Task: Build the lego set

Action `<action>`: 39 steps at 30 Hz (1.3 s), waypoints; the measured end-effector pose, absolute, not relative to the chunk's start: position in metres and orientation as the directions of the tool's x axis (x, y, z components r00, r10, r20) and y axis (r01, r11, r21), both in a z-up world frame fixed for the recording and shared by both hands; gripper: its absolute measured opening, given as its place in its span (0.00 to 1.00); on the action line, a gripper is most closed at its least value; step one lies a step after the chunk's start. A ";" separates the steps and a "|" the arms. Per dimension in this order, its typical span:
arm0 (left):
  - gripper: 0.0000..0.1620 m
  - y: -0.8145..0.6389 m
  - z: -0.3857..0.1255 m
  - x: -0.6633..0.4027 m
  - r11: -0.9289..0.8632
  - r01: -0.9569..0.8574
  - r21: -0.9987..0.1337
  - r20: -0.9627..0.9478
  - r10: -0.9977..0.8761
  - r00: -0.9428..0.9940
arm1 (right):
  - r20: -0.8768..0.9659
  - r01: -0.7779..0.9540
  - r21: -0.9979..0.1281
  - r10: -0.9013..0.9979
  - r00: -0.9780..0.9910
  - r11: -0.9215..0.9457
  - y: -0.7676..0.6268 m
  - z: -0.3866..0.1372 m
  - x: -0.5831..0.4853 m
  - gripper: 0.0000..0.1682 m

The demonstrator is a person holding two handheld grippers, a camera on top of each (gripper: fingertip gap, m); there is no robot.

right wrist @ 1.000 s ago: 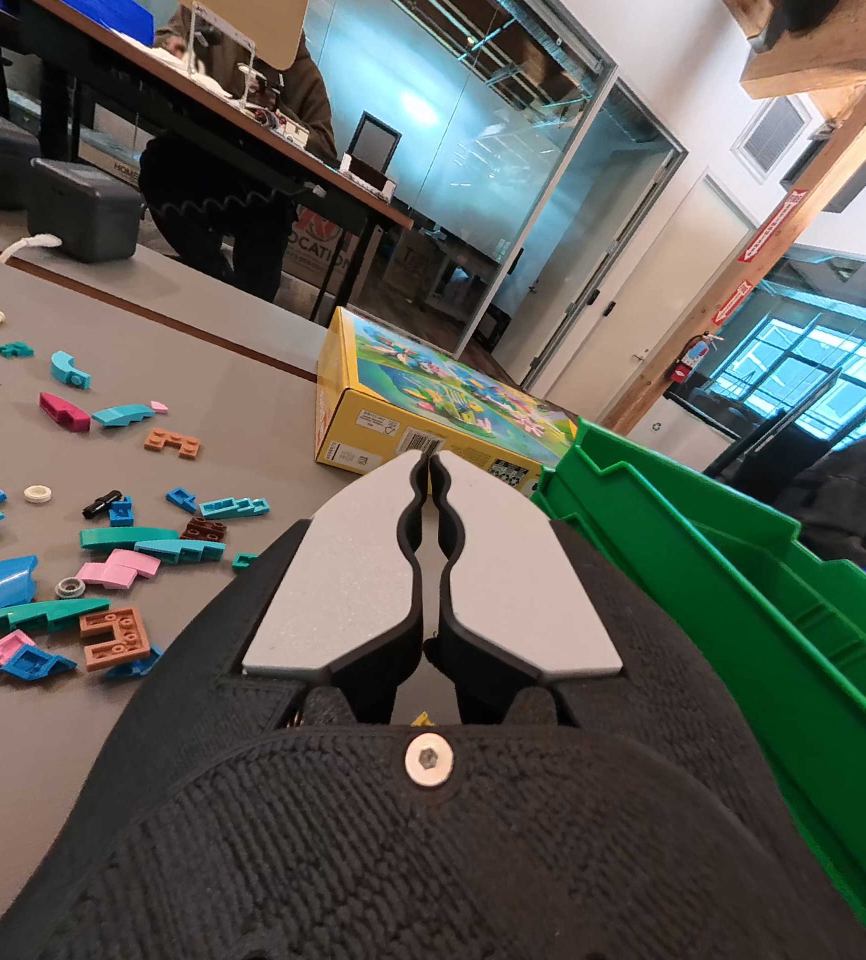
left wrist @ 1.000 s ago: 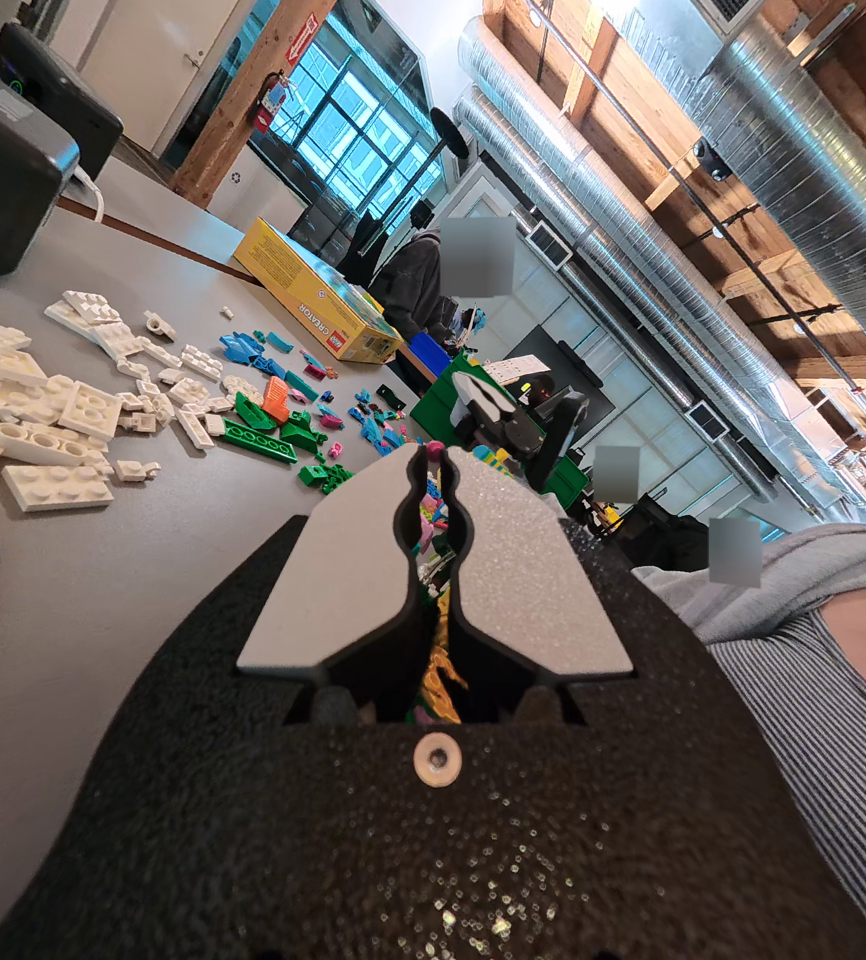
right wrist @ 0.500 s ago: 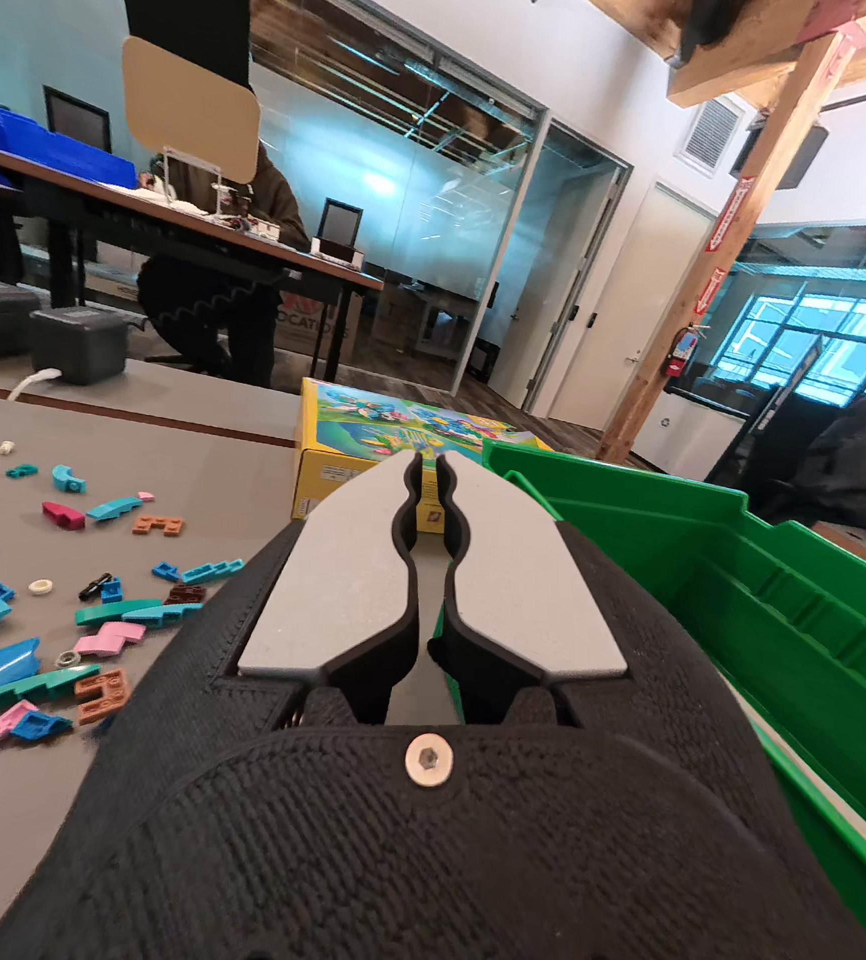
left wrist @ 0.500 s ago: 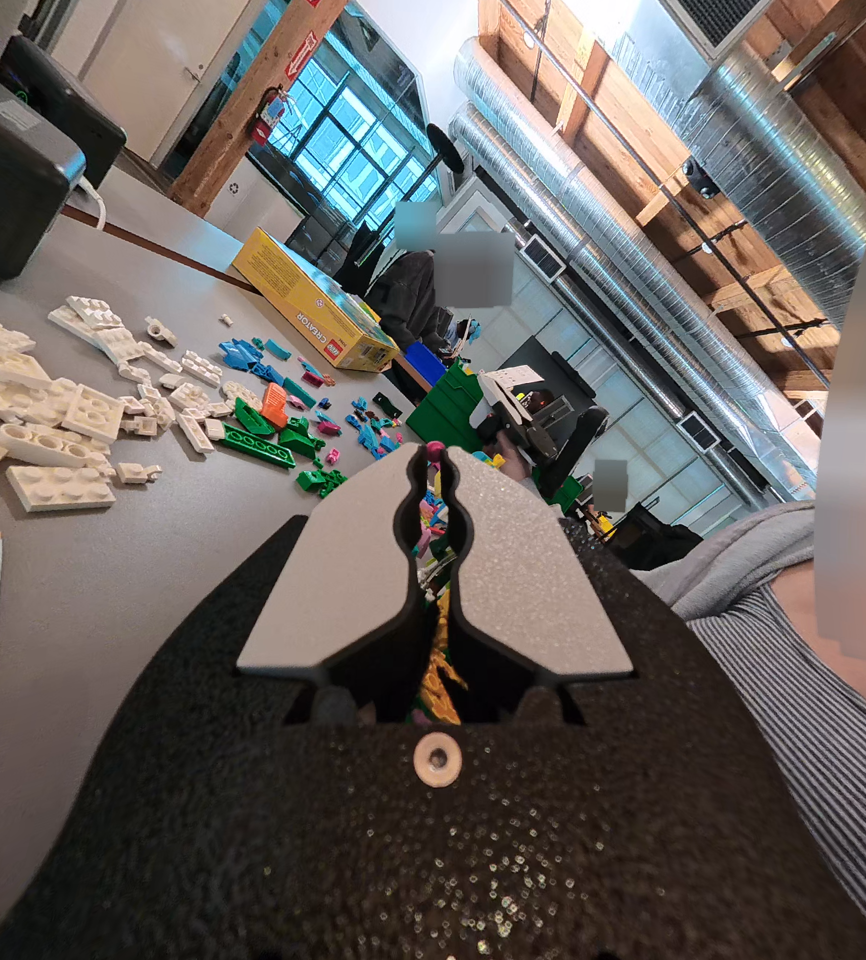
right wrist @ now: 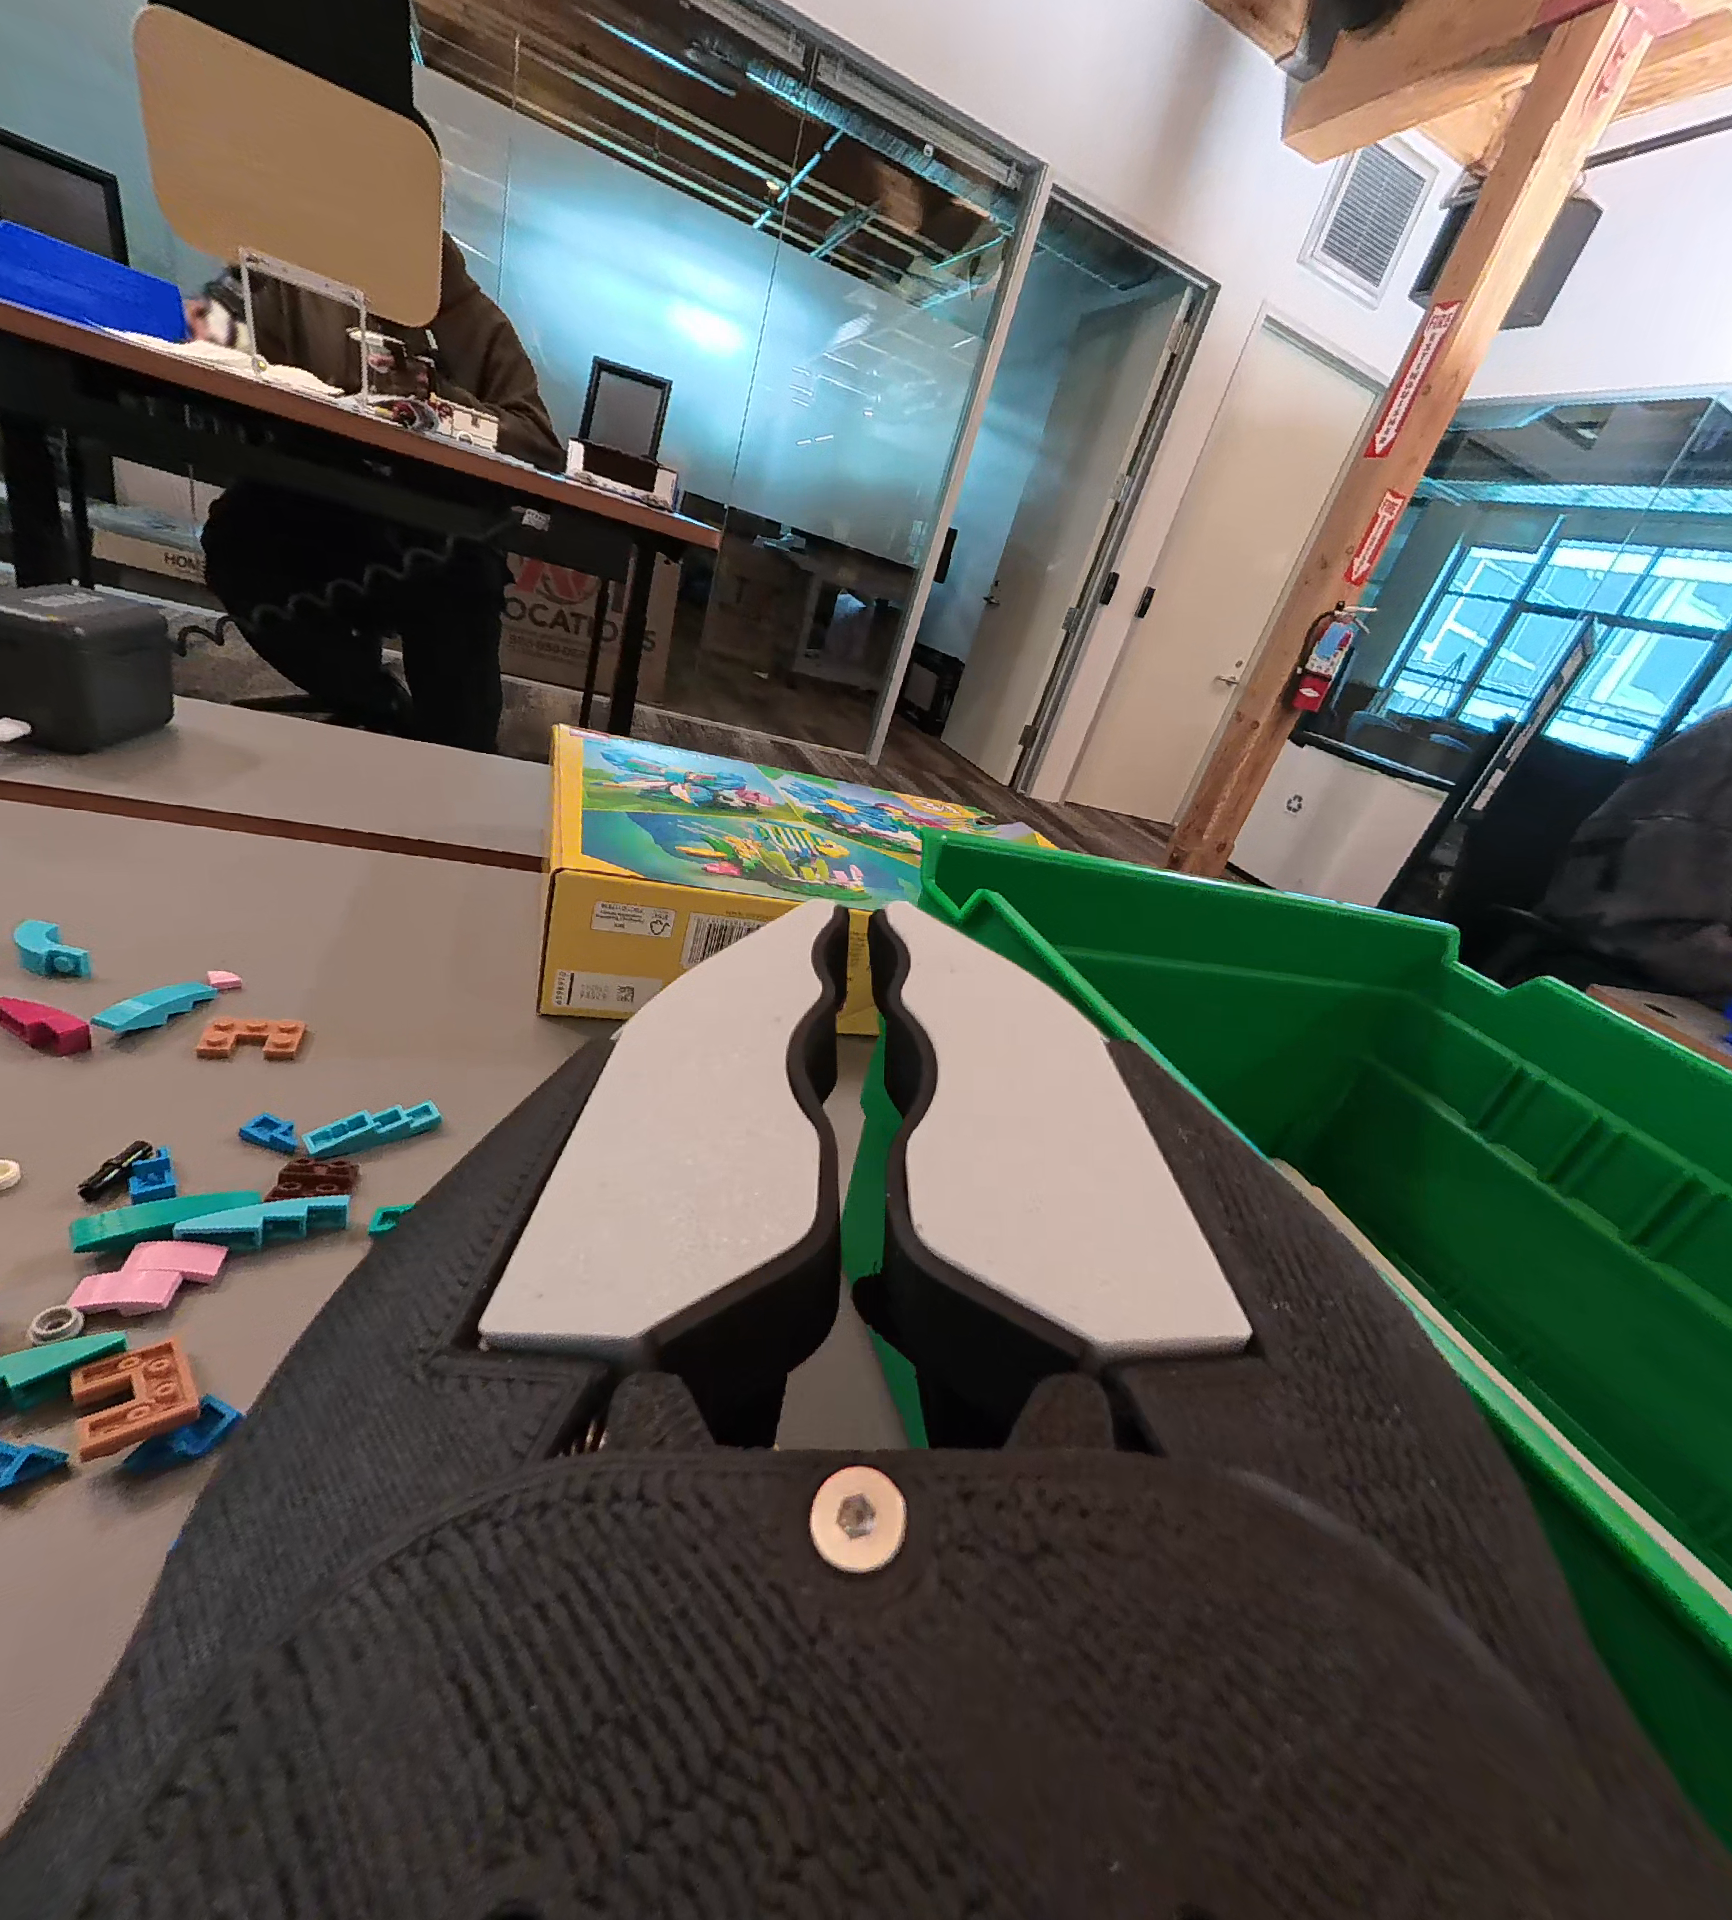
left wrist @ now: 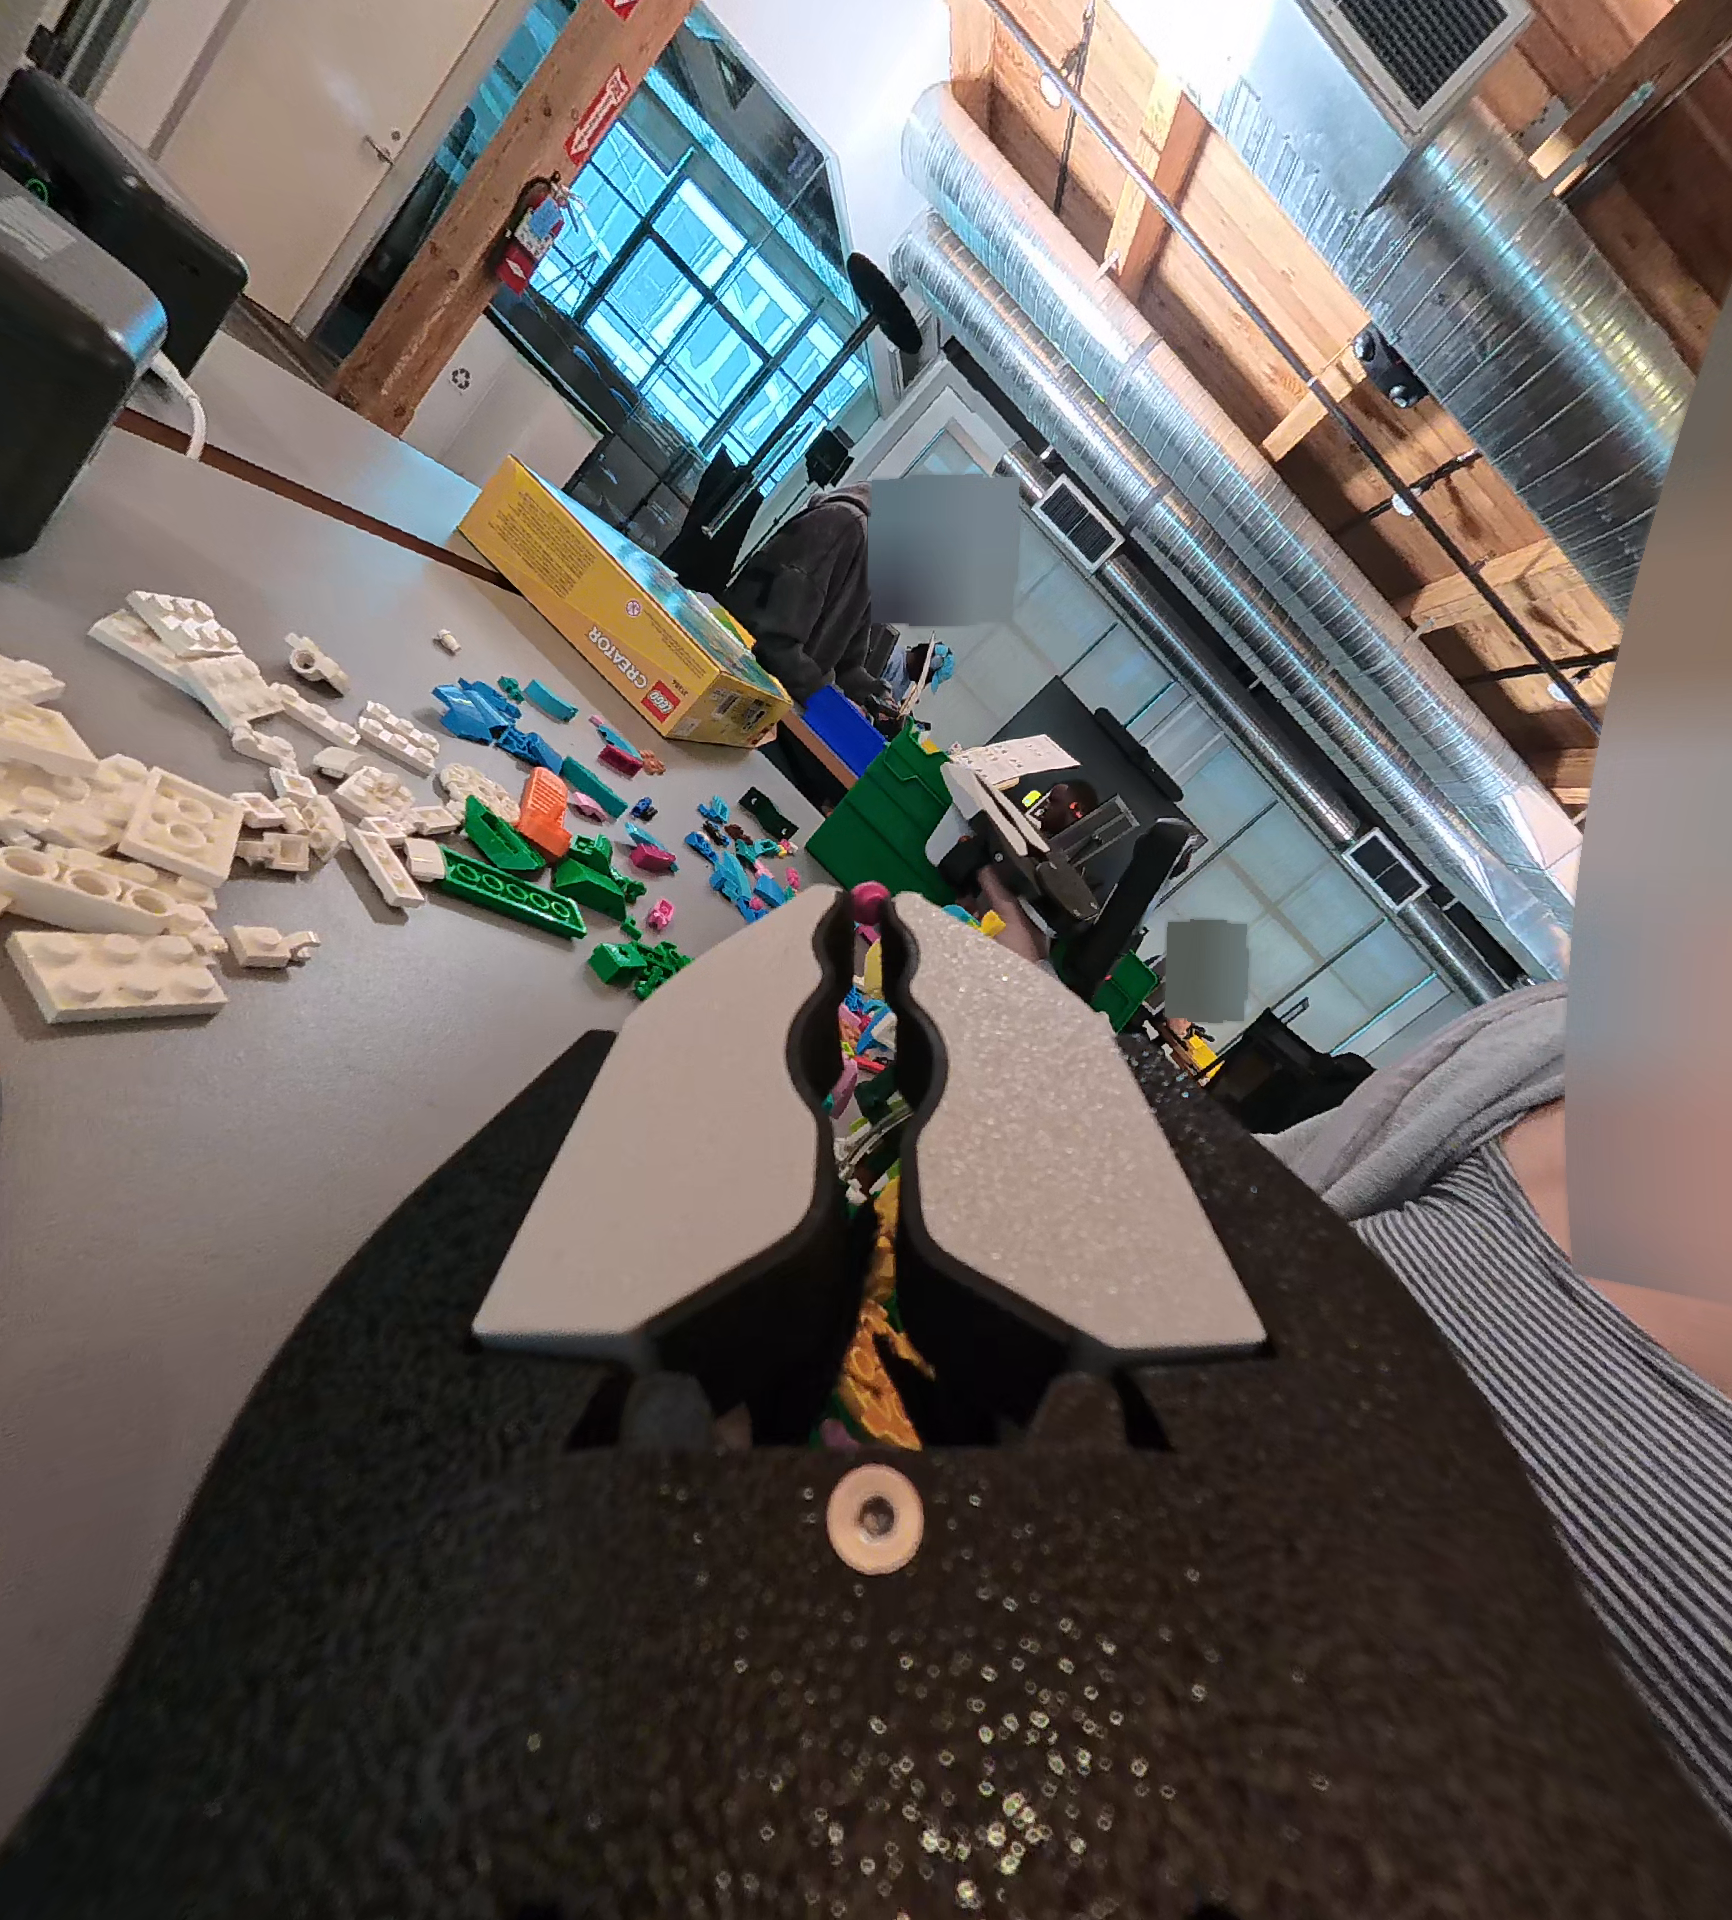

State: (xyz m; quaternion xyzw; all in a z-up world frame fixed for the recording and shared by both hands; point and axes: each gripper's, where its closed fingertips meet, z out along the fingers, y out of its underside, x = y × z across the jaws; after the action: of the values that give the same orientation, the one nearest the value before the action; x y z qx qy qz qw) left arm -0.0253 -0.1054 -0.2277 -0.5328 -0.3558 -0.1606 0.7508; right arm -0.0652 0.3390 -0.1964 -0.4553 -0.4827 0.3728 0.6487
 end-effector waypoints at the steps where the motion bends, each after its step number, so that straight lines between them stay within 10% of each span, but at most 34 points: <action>1: 0.02 -0.105 -0.228 -0.025 0.380 0.621 -0.685 0.706 0.138 0.695 | 0.290 -0.041 -0.950 0.925 0.247 0.309 0.338 -0.197 -0.066 0.01; 39: 0.02 -0.104 -0.229 -0.024 0.370 0.622 -0.690 0.703 0.135 0.699 | 0.293 -0.096 -0.946 0.944 0.151 0.310 0.324 -0.195 -0.067 0.01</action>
State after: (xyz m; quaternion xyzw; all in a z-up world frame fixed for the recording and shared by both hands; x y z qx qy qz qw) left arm -0.0243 -0.1036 -0.2286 -0.5373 -0.3523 -0.1629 0.7488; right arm -0.0668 0.3244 -0.1955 -0.4194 -0.5052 0.4115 0.6321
